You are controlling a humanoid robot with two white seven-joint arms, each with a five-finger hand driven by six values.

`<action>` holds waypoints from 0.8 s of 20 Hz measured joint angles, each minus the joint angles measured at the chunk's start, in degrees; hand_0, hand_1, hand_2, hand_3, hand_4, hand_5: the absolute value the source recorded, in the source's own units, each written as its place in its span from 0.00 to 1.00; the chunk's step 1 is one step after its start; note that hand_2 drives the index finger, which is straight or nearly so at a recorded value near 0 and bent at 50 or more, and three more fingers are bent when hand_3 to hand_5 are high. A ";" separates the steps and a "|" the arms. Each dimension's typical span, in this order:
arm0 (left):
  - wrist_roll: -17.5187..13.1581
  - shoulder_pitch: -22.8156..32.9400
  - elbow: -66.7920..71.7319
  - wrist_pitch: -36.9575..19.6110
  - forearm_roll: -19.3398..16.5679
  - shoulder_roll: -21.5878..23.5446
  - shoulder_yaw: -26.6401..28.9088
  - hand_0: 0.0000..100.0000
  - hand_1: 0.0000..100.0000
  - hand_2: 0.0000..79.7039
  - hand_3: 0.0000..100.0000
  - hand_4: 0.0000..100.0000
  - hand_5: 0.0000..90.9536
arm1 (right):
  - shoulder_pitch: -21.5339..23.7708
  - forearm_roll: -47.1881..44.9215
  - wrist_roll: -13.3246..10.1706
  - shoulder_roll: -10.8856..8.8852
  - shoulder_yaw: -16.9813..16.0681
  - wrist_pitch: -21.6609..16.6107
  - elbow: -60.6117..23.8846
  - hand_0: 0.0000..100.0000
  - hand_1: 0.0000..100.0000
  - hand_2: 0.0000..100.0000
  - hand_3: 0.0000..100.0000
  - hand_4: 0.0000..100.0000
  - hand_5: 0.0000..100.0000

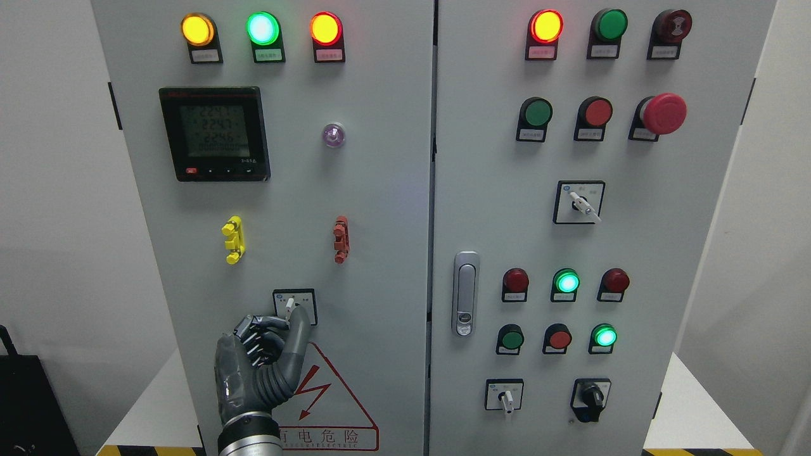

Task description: Turn on light switch 1

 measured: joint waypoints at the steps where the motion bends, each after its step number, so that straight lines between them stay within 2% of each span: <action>1: 0.00 0.00 0.00 0.00 0.01 0.00 -0.01 0.34 0.54 0.76 0.90 0.90 0.85 | 0.00 0.00 0.00 0.00 0.00 0.00 0.00 0.00 0.00 0.00 0.00 0.00 0.00; 16: -0.08 -0.02 0.01 0.00 -0.01 0.02 -0.47 0.46 0.48 0.76 0.90 0.90 0.86 | 0.00 0.00 0.00 0.00 0.00 0.00 0.00 0.00 0.00 0.00 0.00 0.00 0.00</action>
